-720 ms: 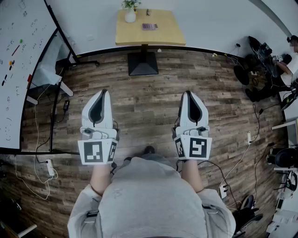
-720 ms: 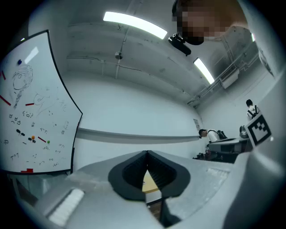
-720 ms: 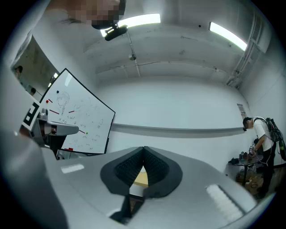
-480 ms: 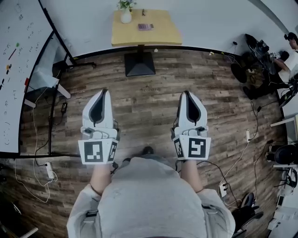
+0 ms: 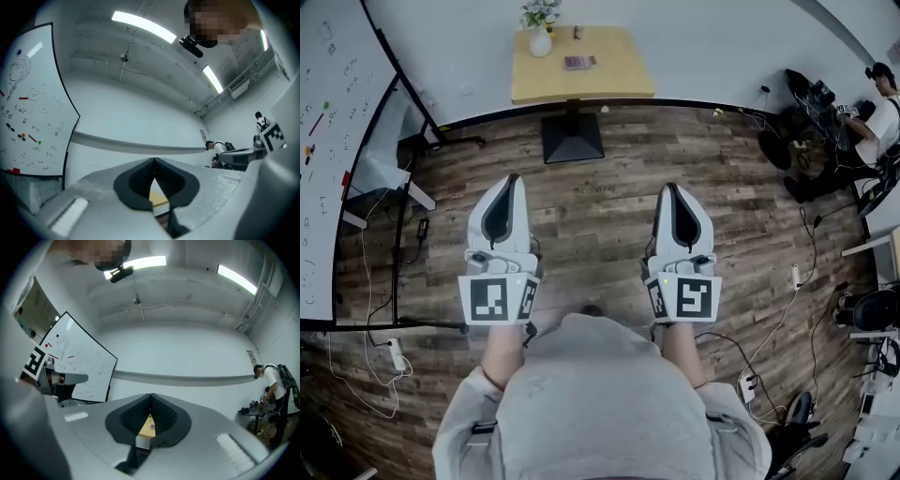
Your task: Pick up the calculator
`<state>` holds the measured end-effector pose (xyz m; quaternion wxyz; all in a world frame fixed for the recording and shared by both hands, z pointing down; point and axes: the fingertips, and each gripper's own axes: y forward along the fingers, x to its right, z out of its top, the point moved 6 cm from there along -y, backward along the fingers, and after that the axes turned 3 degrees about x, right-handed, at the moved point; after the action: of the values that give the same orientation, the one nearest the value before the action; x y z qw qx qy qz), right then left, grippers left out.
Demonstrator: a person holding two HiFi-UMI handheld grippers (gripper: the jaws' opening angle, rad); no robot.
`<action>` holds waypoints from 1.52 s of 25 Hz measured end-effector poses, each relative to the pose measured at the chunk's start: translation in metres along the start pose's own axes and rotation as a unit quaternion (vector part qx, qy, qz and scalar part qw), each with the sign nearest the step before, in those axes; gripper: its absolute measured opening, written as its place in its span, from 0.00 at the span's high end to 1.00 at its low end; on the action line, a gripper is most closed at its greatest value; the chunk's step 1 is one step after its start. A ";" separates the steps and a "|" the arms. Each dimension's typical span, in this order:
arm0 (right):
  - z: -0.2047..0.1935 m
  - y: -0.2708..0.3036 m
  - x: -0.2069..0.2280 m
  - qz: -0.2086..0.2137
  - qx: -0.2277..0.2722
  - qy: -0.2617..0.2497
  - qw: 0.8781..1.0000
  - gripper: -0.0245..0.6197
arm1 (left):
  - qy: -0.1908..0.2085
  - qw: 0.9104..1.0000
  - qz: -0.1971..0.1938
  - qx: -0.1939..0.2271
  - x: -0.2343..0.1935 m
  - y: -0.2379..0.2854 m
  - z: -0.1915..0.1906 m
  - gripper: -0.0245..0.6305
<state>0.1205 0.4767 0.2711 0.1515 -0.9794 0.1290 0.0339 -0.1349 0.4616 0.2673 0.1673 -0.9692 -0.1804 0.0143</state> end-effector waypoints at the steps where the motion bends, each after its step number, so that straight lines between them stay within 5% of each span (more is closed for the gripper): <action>1: -0.001 0.001 0.002 0.011 0.006 0.007 1.000 0.96 | 0.000 1.000 0.000 0.001 0.003 0.004 -0.001 0.95; 5: -0.004 0.004 0.008 0.054 0.029 0.028 0.998 0.96 | 0.003 1.000 -0.004 0.013 0.017 0.014 -0.001 0.95; 11: -0.015 0.013 0.028 0.014 0.017 0.021 1.000 0.96 | 0.002 1.000 -0.008 0.019 0.026 0.022 -0.005 0.96; 22: -0.038 0.051 0.046 0.004 -0.012 0.021 1.000 0.96 | -0.010 1.000 -0.006 -0.001 0.016 0.062 -0.030 0.95; 38: -0.070 0.177 0.060 0.000 -0.020 0.047 0.999 0.96 | -0.008 1.000 -0.014 -0.009 -0.047 0.171 -0.066 0.95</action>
<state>0.1336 0.2776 0.2801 0.1261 -0.9827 0.1354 -0.0094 -0.1140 0.2735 0.2720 0.1573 -0.9679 -0.1954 0.0178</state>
